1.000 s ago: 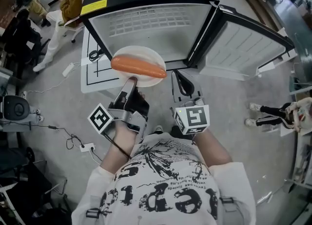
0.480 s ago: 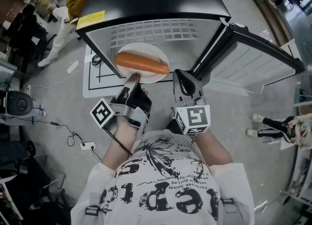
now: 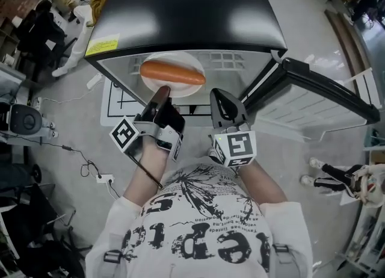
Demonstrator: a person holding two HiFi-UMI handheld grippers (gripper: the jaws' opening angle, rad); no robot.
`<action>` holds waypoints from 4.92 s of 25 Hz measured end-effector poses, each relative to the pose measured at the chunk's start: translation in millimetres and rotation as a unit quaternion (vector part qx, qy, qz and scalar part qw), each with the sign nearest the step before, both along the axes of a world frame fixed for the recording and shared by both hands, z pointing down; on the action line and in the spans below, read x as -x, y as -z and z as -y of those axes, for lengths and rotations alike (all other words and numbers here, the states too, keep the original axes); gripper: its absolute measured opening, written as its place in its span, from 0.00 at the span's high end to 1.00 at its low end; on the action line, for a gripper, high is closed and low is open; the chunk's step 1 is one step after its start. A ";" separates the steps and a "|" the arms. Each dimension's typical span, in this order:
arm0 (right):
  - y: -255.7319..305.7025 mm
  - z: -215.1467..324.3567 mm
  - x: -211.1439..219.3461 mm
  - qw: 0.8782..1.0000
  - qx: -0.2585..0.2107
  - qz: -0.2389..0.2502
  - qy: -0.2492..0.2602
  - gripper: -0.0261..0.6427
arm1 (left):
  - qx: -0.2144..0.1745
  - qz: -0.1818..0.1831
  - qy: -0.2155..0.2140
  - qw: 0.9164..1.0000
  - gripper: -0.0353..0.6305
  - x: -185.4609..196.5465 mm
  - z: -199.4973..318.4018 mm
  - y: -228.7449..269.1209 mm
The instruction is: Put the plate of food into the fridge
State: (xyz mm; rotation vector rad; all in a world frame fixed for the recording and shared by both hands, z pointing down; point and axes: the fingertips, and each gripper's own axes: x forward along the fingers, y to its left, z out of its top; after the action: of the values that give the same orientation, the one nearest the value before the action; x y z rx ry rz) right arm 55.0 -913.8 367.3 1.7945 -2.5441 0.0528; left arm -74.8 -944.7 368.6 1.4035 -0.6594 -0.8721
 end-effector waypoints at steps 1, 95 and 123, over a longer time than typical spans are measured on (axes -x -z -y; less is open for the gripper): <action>-2.3 2.8 -1.7 1.000 0.002 -0.003 0.004 0.96 | 0.002 0.001 0.005 1.000 0.91 -2.1 4.6 -0.4; 17.4 -8.4 13.8 0.999 -0.031 0.006 0.029 0.96 | -0.393 0.642 0.050 0.657 0.94 -49.1 -33.0 23.9; 10.0 -6.8 7.1 0.999 -0.032 -0.003 0.039 0.96 | -0.342 0.646 0.057 0.680 0.94 -44.8 -21.3 12.4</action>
State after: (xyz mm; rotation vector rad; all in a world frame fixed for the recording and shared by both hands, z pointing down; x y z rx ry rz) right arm 47.9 -907.1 357.3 1.7124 -2.6372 -0.0359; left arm -30.1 -923.5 356.2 2.6894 -1.5821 0.0094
